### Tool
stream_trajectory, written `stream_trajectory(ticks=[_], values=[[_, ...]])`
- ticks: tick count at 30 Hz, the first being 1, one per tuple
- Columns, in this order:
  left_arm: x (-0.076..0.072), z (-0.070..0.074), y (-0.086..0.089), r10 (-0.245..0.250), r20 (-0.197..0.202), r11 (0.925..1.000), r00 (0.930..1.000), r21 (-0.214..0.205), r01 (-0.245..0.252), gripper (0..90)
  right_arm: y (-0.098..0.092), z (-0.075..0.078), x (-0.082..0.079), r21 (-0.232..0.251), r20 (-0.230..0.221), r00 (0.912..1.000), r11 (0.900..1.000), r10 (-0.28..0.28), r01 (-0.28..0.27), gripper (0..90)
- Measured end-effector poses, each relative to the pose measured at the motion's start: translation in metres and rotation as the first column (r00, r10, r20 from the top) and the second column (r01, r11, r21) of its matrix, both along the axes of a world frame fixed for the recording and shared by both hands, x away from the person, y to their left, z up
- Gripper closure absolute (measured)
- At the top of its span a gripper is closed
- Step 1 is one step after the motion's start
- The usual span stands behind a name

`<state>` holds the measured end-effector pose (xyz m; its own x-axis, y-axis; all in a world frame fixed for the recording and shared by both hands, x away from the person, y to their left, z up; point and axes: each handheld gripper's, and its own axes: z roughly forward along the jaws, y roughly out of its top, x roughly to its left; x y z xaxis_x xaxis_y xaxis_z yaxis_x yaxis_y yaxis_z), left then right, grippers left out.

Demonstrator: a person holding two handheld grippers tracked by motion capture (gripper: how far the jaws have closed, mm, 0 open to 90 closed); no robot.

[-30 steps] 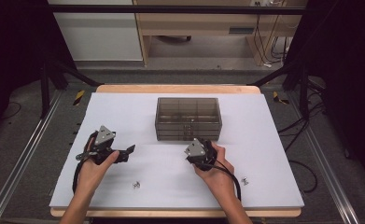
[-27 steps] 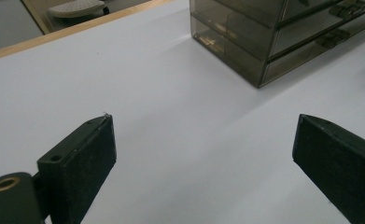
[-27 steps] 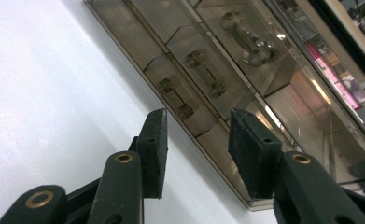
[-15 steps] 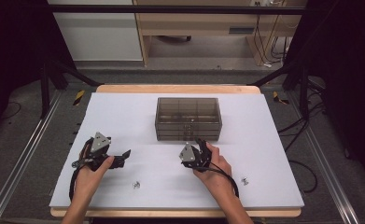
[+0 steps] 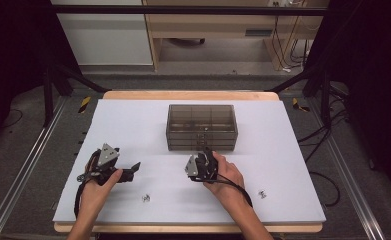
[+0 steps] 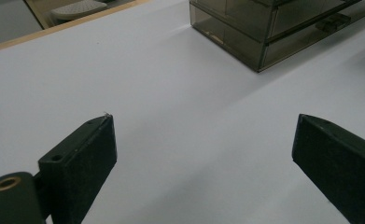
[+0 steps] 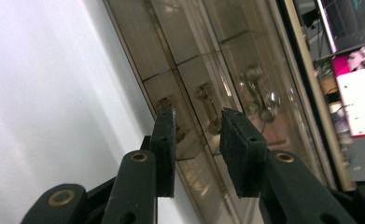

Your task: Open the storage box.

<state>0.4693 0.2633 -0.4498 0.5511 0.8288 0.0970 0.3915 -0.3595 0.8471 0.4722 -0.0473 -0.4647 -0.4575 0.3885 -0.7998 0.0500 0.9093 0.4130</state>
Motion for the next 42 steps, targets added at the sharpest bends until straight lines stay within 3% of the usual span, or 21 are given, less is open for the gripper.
stream_trajectory(ticks=[6,15,27,35,42], values=[[-0.001,0.000,0.002,0.000,0.005,1.0000,1.0000,0.004,0.000,6.1,0.009,-0.001,0.003,-0.118,0.053,0.9982,0.9928,0.026,-0.020,69.1],[-0.001,0.000,0.002,-0.003,0.001,1.0000,1.0000,0.000,0.003,6.2,0.013,-0.010,0.012,-0.227,0.088,0.9950,0.9735,0.049,-0.028,69.8],[-0.001,0.000,0.001,-0.007,-0.002,1.0000,1.0000,-0.004,0.007,6.5,0.015,-0.018,0.020,-0.290,0.115,0.9918,0.9567,0.056,-0.021,71.7],[-0.002,-0.001,0.000,-0.015,-0.006,0.9999,0.9999,-0.003,0.015,6.8,0.016,-0.021,0.024,-0.295,0.139,0.9885,0.9553,0.059,-0.016,74.5],[-0.002,-0.001,0.000,-0.012,-0.006,0.9999,0.9999,-0.006,0.012,7.1,0.018,-0.023,0.025,-0.317,0.158,0.9850,0.9483,0.070,-0.017,78.3]])
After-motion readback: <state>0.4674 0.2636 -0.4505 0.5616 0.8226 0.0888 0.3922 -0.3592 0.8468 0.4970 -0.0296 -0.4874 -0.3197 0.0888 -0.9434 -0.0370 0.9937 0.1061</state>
